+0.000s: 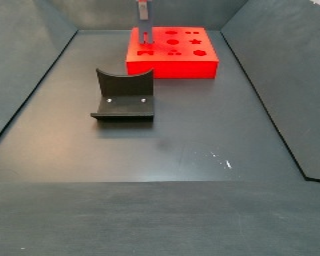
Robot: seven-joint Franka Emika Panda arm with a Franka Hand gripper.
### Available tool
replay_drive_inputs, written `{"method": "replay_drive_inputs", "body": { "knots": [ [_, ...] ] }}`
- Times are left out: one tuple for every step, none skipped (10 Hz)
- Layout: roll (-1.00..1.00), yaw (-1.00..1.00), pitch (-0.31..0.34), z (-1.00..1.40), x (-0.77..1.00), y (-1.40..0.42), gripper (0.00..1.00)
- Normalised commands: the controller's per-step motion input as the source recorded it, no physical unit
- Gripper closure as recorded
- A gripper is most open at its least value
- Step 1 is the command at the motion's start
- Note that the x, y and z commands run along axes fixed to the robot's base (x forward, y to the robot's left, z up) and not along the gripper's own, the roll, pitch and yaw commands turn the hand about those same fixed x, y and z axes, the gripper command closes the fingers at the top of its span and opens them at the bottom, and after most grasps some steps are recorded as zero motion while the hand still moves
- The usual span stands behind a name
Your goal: Insert the double-square object.
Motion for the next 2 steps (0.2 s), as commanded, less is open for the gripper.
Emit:
{"method": "replay_drive_inputs", "body": {
  "knots": [
    [-0.01,0.00,-0.116,-0.05,0.00,0.00,1.00],
    [0.00,0.00,0.000,0.00,0.00,0.00,1.00]
  ]
}}
